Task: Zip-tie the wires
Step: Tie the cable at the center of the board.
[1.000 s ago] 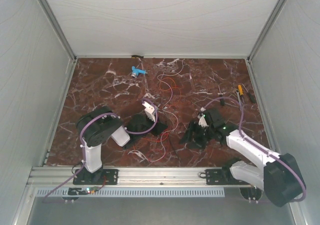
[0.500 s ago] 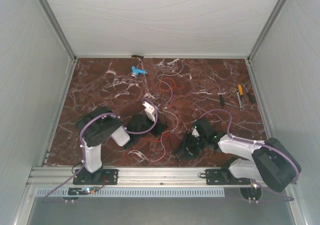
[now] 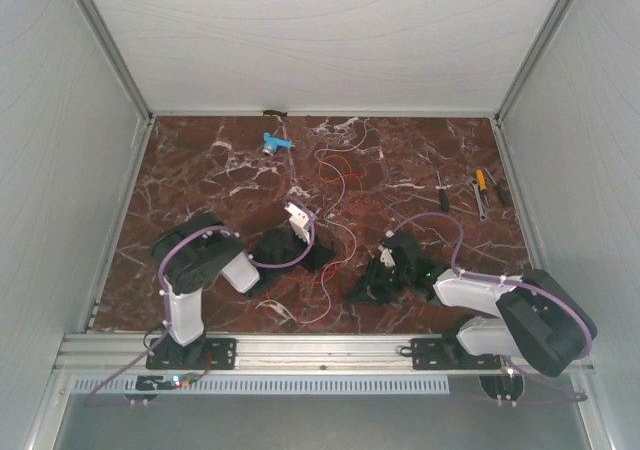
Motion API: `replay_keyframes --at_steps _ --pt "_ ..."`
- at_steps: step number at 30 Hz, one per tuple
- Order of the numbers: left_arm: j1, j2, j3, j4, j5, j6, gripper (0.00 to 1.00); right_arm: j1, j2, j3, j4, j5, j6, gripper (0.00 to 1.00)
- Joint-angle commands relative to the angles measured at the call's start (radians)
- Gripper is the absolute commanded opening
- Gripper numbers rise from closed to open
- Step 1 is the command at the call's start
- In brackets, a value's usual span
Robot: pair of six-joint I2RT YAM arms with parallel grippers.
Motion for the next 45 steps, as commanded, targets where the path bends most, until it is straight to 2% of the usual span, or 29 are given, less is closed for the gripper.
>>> replay_keyframes --at_steps 1,6,12,23,28,32,45 --pt "0.0 -0.031 -0.005 0.039 0.01 0.004 0.0 0.004 0.011 -0.004 0.09 -0.028 0.022 0.11" --pt "-0.003 -0.049 -0.019 0.041 -0.01 0.004 0.0 0.005 -0.002 0.008 0.063 -0.029 0.016 0.11" --pt "-0.005 -0.053 -0.023 0.039 -0.033 0.0 0.0 0.018 0.003 0.02 -0.032 0.01 -0.028 0.24" --pt "-0.005 -0.045 -0.028 0.052 -0.025 -0.007 0.0 0.059 0.076 0.009 0.066 0.021 -0.006 0.29" --pt "-0.007 -0.051 -0.033 0.052 -0.025 -0.006 0.0 0.06 0.107 0.022 0.091 0.026 -0.01 0.18" --pt "-0.013 -0.067 -0.041 0.045 -0.033 0.01 0.0 0.06 0.103 0.034 0.079 0.021 -0.014 0.0" --pt "-0.093 -0.184 -0.023 -0.065 -0.16 0.141 0.0 0.008 -0.006 0.169 -0.195 0.021 -0.083 0.0"
